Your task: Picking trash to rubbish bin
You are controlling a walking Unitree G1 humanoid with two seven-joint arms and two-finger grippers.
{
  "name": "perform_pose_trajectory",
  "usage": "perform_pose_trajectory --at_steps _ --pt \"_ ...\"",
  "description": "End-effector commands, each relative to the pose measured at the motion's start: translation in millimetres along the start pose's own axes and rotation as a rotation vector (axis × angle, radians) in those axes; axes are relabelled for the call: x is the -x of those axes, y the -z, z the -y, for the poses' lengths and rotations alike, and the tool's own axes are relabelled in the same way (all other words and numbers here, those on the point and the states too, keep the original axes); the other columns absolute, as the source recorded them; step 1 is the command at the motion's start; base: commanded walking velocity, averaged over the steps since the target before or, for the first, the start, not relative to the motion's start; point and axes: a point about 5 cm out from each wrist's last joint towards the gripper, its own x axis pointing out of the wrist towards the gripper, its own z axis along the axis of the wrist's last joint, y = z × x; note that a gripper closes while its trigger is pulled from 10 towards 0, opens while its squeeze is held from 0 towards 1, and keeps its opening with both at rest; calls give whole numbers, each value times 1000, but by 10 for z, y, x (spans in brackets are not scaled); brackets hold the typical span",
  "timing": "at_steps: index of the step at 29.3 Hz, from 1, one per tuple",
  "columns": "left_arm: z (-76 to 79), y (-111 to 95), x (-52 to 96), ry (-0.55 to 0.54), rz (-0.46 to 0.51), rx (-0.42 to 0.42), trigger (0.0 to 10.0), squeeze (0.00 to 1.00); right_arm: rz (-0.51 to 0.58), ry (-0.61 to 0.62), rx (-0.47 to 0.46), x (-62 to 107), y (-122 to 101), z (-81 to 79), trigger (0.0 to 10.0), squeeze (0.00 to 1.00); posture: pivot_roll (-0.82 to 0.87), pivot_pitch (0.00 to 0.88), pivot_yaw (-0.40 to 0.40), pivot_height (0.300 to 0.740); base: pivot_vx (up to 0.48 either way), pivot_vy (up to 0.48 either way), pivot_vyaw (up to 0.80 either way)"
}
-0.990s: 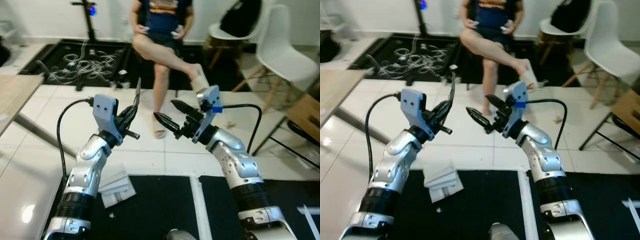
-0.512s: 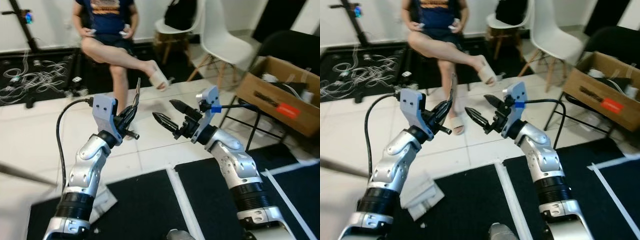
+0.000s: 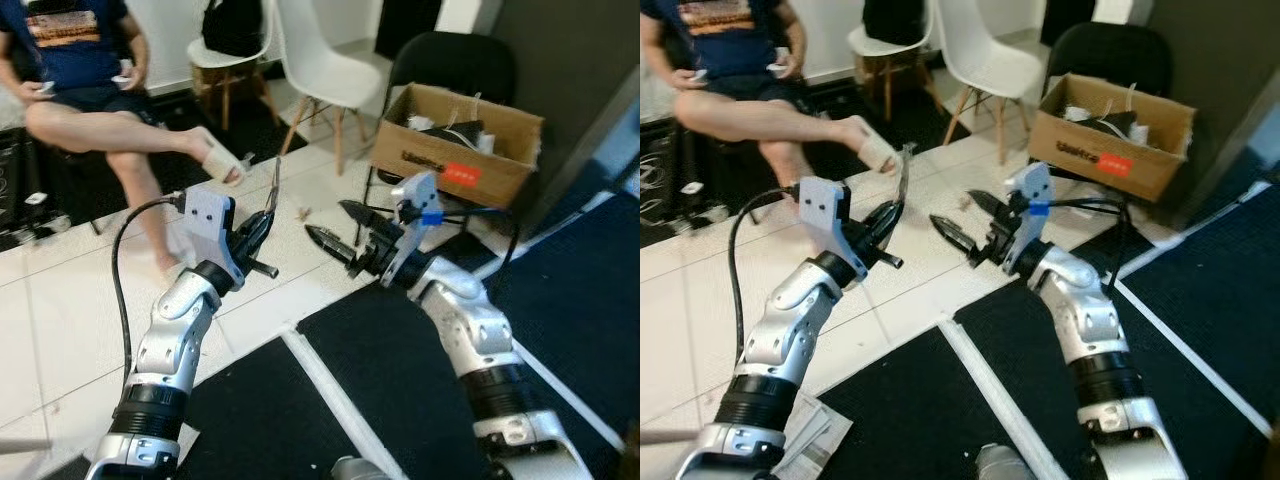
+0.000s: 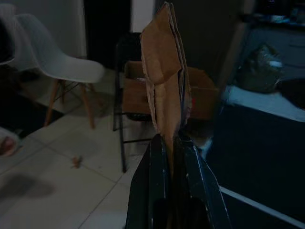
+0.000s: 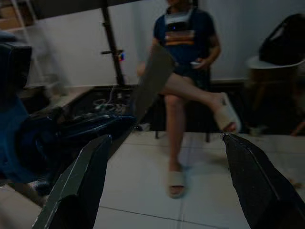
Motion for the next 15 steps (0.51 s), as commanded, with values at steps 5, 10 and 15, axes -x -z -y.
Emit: perform_pose_trajectory --at_steps 5,10,15 --pt "-2 23 12 -1 -11 16 10000 0 -13 -7 -18 -8 50 -22 10000 0 11 0 10 740 0 0 -800" --pt "-2 21 13 -1 -11 16 10000 0 -14 -6 -20 -8 51 -20 10000 0 11 0 10 740 0 0 -800" --pt "-4 20 16 -2 -11 16 10000 0 -14 -7 -21 -8 51 -19 10000 0 11 0 10 740 0 0 -800"
